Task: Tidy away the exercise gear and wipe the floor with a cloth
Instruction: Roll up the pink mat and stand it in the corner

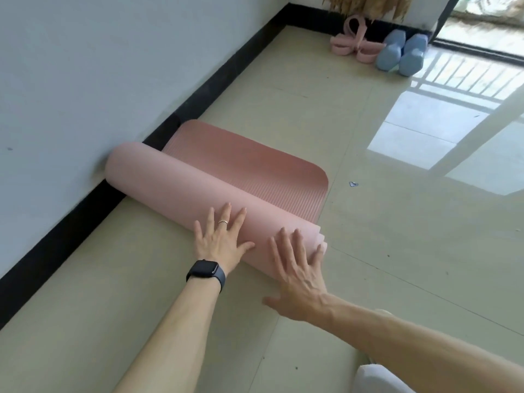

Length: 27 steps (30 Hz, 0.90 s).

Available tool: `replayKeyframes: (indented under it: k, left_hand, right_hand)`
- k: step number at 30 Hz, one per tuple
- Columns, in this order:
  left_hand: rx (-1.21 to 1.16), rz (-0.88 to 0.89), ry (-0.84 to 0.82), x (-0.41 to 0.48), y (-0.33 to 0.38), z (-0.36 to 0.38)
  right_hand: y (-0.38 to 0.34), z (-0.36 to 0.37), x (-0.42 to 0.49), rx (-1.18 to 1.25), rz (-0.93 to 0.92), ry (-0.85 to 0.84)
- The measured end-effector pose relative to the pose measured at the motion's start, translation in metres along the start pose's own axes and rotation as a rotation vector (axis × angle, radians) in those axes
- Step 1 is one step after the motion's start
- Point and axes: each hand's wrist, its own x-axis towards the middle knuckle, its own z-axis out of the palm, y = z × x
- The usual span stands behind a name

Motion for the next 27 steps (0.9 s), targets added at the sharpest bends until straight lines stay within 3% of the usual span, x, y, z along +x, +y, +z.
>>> replayKeyframes:
  k: [3,11,15,20,24,27]
  left_hand:
    - [-0.083,0.022,0.014,0.009,0.002,-0.002]
    - [-0.415,-0.279,0.023,0.038,0.026,0.007]
    - [-0.684,-0.494,-0.071,0.065,0.056,0.003]
    - [-0.99,-0.64,-0.125,0.108,0.084,-0.014]
    - [-1.236,-0.754,-0.139,0.146,0.098,-0.027]
    - [-1.415,-0.849,-0.104,0.167,0.107,-0.033]
  right_hand:
    - [0.041,0.003,0.018,-0.039,-0.078,-0.001]
    - [0.127,-0.053,0.097,0.266,0.033,-0.01]
    - [0.148,-0.054,0.123,0.258,-0.037,0.169]
    - [0.172,-0.068,0.18,0.29,0.091,0.274]
    - [0.186,-0.098,0.228,0.606,0.268,-0.018]
    - [0.207,-0.107,0.256,0.69,0.3,-0.205]
